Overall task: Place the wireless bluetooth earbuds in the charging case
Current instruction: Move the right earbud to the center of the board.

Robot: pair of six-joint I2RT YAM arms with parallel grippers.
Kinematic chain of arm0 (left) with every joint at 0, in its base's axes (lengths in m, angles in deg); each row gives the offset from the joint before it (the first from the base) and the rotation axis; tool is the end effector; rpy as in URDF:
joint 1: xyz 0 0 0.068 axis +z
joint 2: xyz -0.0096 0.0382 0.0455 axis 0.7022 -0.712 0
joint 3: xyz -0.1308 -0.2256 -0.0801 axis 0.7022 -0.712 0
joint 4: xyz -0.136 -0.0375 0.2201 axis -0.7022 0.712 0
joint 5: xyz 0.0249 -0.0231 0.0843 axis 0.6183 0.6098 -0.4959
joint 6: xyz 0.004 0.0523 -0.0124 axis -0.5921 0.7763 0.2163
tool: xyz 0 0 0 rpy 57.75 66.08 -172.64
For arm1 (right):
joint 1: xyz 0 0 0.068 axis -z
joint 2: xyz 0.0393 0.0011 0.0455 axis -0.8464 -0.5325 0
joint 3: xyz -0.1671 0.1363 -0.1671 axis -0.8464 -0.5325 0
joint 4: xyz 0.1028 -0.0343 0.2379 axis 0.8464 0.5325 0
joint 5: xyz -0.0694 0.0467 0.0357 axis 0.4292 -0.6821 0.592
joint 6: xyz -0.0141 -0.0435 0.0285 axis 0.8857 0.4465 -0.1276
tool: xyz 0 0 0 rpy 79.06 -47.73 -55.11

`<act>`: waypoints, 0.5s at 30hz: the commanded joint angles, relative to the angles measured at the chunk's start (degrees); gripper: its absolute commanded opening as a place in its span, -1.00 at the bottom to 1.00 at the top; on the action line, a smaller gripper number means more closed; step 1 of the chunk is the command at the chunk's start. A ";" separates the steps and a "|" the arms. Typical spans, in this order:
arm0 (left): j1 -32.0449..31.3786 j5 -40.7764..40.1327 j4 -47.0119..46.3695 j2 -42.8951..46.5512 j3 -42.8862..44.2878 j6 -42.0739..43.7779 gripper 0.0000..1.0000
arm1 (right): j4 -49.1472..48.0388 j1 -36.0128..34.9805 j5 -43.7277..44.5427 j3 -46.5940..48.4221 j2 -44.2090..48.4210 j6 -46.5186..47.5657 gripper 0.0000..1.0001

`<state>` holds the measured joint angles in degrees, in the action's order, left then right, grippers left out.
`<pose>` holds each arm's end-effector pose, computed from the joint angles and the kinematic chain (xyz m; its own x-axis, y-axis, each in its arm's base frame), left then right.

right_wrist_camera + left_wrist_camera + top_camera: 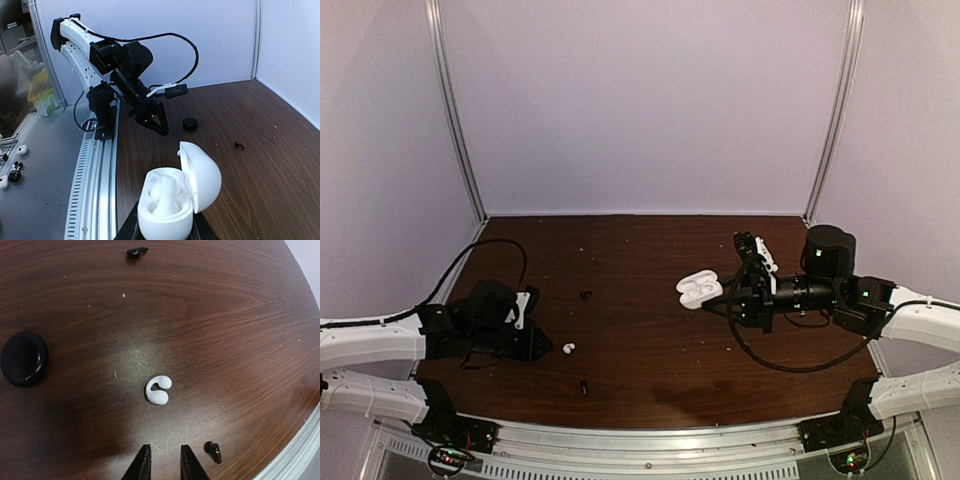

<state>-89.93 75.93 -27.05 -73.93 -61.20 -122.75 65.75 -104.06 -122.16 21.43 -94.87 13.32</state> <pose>0.1331 -0.1349 0.1828 -0.8671 -0.0878 -0.4904 0.1713 0.8718 -0.4589 0.1360 0.1757 0.2963 -0.1247 -0.1626 -0.9788 -0.9917 0.0506 0.1179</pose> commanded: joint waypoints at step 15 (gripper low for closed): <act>4.35 -0.37 -10.14 -17.38 2.62 0.10 -0.79 | -0.34 0.19 -0.39 0.55 1.43 -0.07 -1.00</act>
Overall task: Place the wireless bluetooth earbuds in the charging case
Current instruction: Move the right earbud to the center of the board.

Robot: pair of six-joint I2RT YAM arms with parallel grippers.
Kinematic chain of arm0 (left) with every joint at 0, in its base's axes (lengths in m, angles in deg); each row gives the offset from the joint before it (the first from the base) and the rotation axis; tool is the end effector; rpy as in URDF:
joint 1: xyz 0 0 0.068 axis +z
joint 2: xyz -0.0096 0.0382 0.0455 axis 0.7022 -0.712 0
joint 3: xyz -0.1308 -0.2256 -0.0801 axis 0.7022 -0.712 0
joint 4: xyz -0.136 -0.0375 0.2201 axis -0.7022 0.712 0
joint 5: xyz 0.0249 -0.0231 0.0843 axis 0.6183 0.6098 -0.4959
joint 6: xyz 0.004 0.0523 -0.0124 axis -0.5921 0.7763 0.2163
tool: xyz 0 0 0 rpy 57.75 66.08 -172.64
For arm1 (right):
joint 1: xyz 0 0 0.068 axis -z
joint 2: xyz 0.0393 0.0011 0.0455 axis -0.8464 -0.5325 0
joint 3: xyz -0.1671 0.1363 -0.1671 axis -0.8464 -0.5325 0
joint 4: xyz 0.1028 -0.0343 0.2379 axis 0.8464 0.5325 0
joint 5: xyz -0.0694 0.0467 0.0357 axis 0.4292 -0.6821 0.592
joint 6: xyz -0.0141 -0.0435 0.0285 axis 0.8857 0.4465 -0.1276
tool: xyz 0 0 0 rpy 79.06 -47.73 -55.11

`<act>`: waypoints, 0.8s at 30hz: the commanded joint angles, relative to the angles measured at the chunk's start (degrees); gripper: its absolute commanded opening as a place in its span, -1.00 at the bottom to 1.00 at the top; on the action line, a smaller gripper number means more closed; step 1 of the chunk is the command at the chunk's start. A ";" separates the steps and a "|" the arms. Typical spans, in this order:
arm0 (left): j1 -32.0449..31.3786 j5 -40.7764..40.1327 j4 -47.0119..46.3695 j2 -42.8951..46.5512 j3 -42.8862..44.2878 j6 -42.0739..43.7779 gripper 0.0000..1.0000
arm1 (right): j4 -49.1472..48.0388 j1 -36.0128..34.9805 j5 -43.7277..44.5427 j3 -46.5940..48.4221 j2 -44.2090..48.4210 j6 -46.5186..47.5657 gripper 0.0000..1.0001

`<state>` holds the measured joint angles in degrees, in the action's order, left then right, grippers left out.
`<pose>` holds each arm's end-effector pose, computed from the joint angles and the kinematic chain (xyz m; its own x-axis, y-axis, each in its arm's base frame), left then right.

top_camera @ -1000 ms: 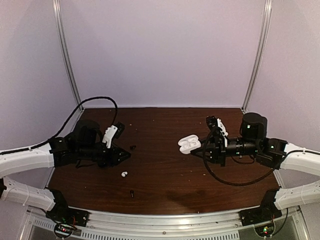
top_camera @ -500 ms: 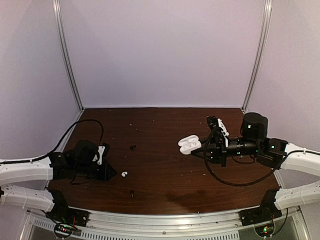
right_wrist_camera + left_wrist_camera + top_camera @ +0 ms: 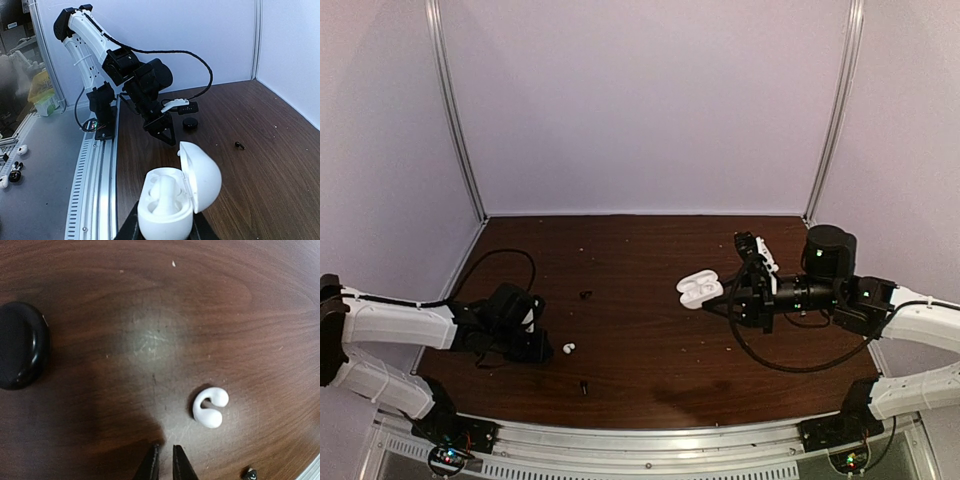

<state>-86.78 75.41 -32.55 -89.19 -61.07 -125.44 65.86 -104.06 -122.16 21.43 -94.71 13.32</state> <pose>0.1567 -0.1418 0.1416 -0.9158 -0.1311 -0.3797 0.0259 0.9240 -0.3815 0.1356 0.1753 0.2967 -0.1241 -0.1620 -0.9790 -0.9918 0.0505 0.1174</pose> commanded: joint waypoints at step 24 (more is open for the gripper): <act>-4.49 13.97 -12.18 -20.24 12.01 9.50 -0.96 | 0.94 0.18 0.66 0.77 1.60 0.74 -1.00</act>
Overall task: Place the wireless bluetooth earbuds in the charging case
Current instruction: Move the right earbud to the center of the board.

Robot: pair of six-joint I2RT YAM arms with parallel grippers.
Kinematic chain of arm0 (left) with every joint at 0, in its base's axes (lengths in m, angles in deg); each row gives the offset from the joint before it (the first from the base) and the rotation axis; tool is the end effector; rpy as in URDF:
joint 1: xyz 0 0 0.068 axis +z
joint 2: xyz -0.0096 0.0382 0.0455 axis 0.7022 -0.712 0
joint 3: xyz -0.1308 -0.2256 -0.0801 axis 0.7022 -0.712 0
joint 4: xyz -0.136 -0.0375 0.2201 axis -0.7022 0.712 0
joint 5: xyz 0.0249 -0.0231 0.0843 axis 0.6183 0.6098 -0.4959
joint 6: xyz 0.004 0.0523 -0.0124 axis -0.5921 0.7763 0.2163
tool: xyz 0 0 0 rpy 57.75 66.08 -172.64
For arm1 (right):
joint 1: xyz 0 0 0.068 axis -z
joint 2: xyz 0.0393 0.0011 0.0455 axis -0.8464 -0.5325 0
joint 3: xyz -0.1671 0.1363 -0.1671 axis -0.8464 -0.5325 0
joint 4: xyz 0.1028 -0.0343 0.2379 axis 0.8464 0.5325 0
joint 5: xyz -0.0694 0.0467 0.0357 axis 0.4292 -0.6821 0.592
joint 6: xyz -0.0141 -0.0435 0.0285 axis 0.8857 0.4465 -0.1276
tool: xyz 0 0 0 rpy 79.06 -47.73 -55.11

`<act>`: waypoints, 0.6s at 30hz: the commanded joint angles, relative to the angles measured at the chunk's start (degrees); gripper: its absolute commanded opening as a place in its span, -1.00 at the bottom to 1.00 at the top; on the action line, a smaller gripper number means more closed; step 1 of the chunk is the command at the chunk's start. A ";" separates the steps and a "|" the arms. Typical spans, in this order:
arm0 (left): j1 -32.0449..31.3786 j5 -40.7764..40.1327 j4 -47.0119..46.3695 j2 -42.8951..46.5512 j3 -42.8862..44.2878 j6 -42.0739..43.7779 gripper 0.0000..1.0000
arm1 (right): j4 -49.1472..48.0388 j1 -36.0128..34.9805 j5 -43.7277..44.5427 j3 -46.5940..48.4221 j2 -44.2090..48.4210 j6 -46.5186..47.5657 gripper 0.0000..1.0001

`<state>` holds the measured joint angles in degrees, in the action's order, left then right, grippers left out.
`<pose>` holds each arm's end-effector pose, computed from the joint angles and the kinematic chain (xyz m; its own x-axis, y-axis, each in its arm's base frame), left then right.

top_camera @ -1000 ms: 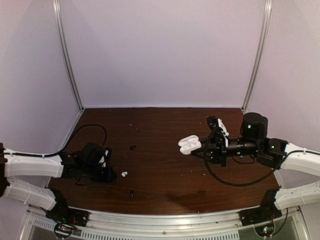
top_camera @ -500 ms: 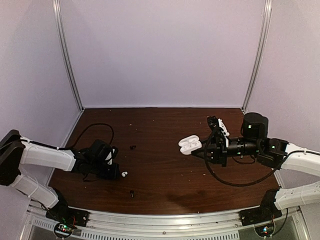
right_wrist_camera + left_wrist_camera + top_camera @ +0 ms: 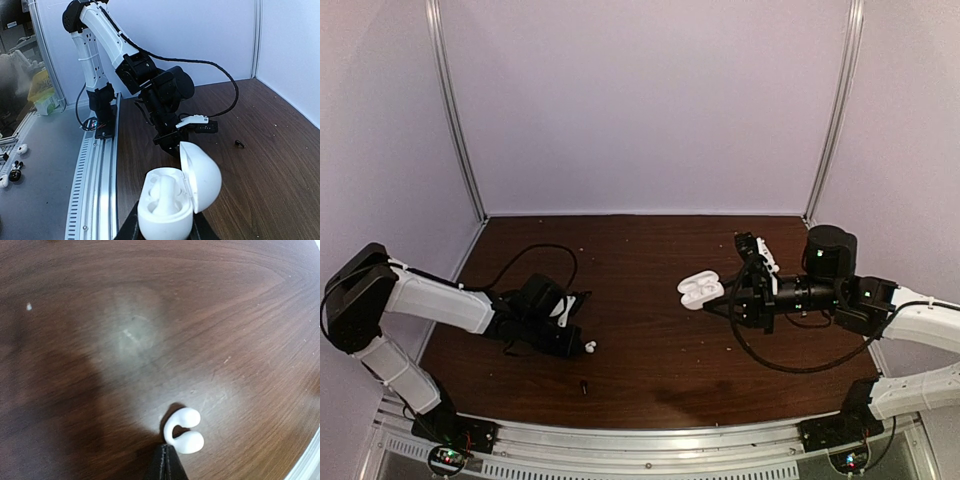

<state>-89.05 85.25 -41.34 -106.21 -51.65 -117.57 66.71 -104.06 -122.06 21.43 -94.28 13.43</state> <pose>0.1892 -0.1939 0.1293 -0.9318 0.0728 -0.3555 0.2386 0.8610 -0.4492 0.1345 0.1741 0.2967 -0.1272 -0.1673 -0.9777 -0.9914 0.0526 0.1199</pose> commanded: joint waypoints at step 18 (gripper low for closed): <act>-6.53 5.95 -4.40 -10.11 14.46 8.99 -0.84 | 1.55 0.24 1.17 0.90 2.69 0.81 -1.00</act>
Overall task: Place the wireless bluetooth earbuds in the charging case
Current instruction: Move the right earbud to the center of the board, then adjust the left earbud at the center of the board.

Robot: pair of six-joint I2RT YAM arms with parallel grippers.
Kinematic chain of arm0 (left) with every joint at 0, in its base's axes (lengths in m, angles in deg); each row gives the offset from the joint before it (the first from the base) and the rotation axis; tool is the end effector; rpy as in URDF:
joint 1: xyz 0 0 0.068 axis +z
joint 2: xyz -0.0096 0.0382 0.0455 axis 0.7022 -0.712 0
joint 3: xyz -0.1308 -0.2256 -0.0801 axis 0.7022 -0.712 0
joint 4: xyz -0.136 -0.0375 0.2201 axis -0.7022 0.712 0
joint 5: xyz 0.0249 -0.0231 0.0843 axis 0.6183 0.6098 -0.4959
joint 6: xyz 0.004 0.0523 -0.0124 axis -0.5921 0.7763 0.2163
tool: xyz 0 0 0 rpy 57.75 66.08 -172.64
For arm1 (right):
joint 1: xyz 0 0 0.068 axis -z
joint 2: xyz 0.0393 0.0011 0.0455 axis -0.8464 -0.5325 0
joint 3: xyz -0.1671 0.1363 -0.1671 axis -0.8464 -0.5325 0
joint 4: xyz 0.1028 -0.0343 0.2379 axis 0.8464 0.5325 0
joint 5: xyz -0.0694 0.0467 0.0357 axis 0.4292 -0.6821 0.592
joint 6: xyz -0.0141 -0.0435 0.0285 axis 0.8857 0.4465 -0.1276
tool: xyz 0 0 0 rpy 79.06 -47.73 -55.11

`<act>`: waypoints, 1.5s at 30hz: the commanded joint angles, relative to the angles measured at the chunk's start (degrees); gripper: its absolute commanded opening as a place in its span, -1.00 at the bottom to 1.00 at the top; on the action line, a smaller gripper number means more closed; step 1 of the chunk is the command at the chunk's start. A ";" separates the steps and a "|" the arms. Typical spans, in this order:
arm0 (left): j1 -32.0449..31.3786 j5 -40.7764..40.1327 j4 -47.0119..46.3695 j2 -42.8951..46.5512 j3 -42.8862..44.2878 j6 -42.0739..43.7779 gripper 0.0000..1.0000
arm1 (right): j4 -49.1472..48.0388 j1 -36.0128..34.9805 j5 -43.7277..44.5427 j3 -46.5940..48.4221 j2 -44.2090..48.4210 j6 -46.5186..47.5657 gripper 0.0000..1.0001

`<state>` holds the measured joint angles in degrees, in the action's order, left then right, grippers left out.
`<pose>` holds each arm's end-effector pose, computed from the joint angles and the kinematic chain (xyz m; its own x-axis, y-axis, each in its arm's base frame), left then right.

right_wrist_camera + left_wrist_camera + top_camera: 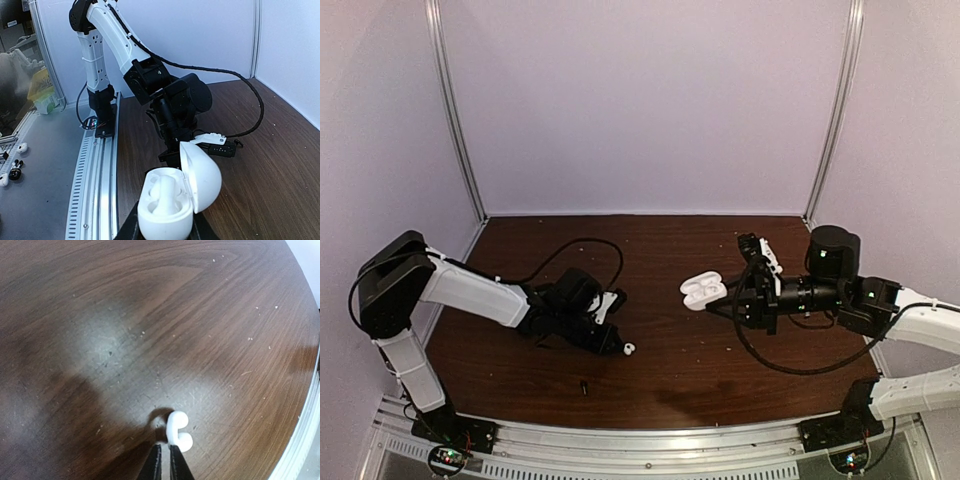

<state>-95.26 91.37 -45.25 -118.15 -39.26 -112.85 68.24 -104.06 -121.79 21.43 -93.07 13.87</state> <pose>0.2037 -0.2637 0.1321 -0.8802 0.2512 -0.4027 0.4446 0.7333 -0.5144 0.1316 0.1708 0.2982 -0.1233 -0.1719 -0.9774 -0.9917 0.0564 0.1152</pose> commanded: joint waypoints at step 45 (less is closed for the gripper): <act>-2.50 -20.36 26.73 -11.60 23.77 23.33 -0.12 | 0.85 0.23 2.38 1.37 2.04 0.29 -1.00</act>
<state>-98.19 78.06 -21.08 -129.01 -16.92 -87.65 69.90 -104.06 -120.44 21.59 -92.20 14.22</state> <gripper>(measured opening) 0.452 0.237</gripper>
